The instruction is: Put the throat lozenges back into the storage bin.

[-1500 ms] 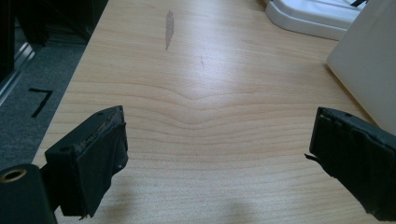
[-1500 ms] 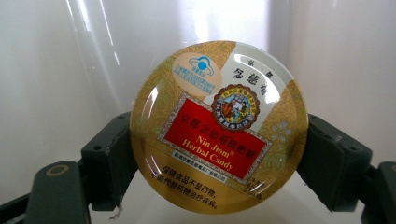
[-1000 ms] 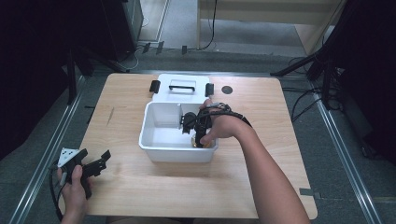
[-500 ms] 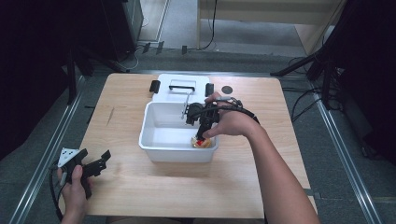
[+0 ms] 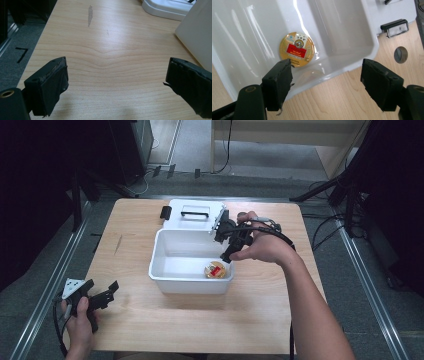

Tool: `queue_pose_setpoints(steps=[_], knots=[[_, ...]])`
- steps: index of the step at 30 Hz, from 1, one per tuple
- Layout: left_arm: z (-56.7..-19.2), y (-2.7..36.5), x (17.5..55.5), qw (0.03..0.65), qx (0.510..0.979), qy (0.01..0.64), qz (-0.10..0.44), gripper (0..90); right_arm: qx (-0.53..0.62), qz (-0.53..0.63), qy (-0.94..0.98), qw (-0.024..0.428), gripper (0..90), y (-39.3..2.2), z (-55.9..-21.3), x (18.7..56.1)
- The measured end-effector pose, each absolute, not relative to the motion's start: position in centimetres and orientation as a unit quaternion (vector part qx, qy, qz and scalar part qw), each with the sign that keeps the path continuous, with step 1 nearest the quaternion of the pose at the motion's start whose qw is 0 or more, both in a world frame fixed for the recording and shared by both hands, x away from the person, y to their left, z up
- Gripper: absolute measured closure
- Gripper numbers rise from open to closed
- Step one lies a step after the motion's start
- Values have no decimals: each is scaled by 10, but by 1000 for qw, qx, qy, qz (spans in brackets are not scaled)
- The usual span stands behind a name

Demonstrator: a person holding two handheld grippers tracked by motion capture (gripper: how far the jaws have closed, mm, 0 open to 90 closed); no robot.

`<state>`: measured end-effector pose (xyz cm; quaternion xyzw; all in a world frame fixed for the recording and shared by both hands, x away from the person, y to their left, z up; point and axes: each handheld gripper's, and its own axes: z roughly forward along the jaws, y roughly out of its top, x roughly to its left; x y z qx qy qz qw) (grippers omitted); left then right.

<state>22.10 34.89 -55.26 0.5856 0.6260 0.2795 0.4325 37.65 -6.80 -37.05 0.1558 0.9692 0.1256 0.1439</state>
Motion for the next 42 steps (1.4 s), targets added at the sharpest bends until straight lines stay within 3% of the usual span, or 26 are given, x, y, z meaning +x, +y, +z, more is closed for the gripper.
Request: queue_pose_setpoints(steps=[12,24,34,35,38,39,42], knots=[[-553,349,221,432,586,626,280,49,186,143,960,154,251,-100,-359,375],[-553,349,221,431,587,625,280,49,219,144,953,154,243,-134,-372,372],[-553,349,221,431,586,626,281,49,303,149,927,165,126,-171,-392,367],[-552,349,221,430,588,626,280,49,315,158,921,166,22,-179,-396,364],[-552,349,221,430,587,626,281,49,329,164,915,168,0,-187,-399,363],[-552,349,221,429,588,625,281,49,343,177,902,193,0,-193,-401,357],[-552,349,221,429,588,625,282,49,353,199,890,210,0,-201,-404,352]])
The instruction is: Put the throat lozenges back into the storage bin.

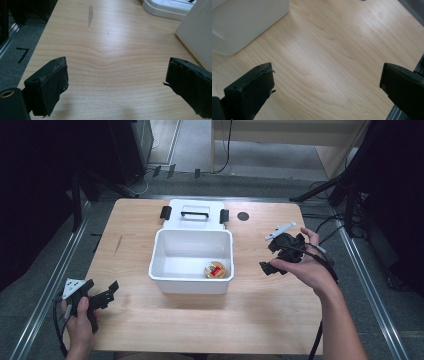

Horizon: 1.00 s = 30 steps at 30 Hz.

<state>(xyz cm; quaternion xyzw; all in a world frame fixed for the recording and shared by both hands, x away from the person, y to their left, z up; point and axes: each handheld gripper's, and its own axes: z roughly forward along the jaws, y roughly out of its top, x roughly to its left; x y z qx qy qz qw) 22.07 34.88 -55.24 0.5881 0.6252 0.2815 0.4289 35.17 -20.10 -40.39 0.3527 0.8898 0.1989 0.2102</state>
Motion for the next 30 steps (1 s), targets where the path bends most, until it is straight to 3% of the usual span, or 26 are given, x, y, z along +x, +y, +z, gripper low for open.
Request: queue_pose_setpoints(steps=[6,13,30], knots=[[-552,349,221,429,588,625,282,48,406,251,847,236,0,-226,-420,337],[-552,348,221,428,589,625,283,49,466,318,793,231,0,-258,-449,322],[-552,348,221,426,588,626,284,49,509,352,746,247,0,-303,-502,289]])
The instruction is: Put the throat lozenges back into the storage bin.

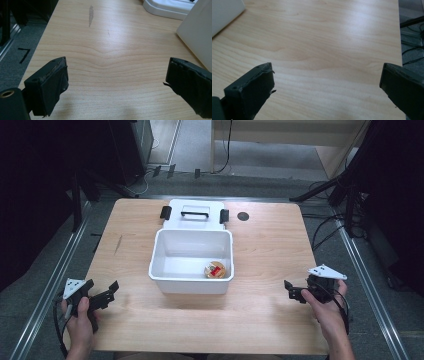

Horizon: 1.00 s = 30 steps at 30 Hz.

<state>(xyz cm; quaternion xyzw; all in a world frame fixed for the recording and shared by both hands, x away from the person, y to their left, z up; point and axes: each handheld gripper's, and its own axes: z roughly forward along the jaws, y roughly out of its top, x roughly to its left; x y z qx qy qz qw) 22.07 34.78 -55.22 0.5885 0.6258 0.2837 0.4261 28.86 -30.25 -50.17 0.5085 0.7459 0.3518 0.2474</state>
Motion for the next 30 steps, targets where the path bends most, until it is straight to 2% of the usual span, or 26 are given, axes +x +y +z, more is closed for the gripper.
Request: queue_pose_setpoints(steps=[10,13,18,30], knots=[[-552,348,221,426,588,627,283,48,525,359,735,236,1,-325,-522,268],[-552,348,221,426,587,627,284,48,526,368,731,232,51,-335,-530,257],[-552,348,220,427,588,626,285,48,530,378,722,235,57,-342,-536,247],[-552,347,221,423,594,623,283,49,545,403,683,273,87,-347,-547,224]])
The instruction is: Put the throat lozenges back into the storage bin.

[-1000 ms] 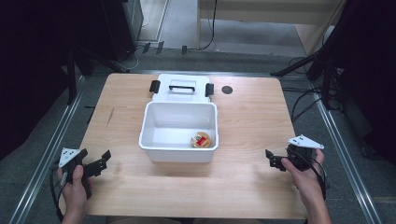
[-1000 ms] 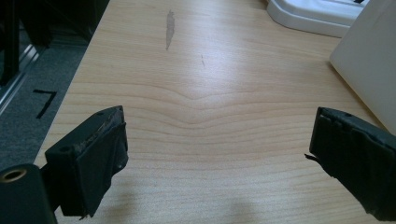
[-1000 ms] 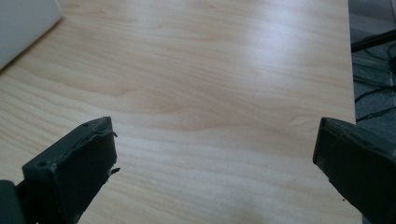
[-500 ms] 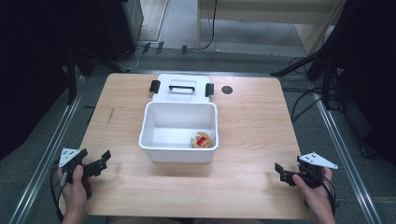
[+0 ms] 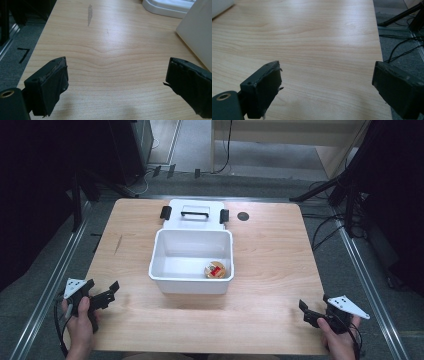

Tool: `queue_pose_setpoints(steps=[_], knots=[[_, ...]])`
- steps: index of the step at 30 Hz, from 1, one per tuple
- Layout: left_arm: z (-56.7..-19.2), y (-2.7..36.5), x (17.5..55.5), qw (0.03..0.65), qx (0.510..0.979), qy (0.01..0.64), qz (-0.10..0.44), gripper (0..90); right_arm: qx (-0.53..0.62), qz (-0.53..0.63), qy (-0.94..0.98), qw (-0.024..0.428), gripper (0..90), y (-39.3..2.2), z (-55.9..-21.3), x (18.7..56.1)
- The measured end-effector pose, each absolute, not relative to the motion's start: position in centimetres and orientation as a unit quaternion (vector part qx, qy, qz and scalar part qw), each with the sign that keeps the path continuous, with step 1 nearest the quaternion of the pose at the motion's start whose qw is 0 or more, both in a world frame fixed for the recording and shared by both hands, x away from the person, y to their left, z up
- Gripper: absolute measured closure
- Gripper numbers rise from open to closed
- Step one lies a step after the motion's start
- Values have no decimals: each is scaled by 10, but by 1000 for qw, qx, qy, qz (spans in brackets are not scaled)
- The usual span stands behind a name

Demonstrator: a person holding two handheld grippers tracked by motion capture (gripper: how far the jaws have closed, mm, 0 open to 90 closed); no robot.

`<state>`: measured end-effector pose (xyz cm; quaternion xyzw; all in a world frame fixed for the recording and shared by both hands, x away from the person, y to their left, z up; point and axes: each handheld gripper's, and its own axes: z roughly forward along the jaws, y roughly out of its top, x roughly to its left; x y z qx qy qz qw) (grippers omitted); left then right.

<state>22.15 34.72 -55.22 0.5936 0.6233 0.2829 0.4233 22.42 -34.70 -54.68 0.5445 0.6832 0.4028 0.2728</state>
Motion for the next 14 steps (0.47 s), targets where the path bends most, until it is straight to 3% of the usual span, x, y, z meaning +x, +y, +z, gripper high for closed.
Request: queue_pose_setpoints(steps=[14], knots=[[-552,347,222,423,593,625,282,49,569,382,680,261,90,-347,-548,230]])
